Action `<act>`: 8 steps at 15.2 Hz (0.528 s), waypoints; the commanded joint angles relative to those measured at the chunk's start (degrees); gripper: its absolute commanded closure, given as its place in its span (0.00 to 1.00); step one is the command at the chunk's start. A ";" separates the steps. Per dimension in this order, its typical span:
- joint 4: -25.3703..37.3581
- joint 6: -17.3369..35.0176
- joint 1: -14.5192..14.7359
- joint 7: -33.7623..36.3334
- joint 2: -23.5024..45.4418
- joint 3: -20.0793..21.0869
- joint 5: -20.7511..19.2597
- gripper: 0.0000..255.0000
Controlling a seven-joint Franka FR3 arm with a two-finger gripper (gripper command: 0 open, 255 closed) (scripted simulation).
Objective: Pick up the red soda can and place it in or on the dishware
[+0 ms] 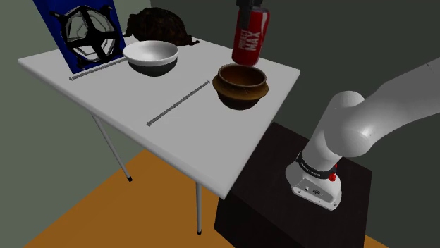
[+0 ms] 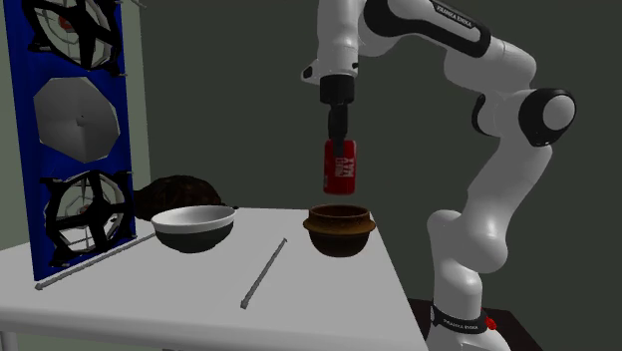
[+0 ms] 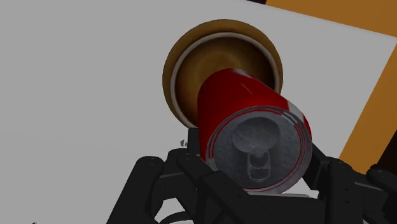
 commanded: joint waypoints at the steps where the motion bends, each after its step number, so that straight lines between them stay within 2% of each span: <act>1: -2.21 1.49 0.06 -0.11 -0.78 0.02 0.08 1.00; 8: -8.65 5.76 0.26 -0.35 -2.95 0.13 0.37 1.00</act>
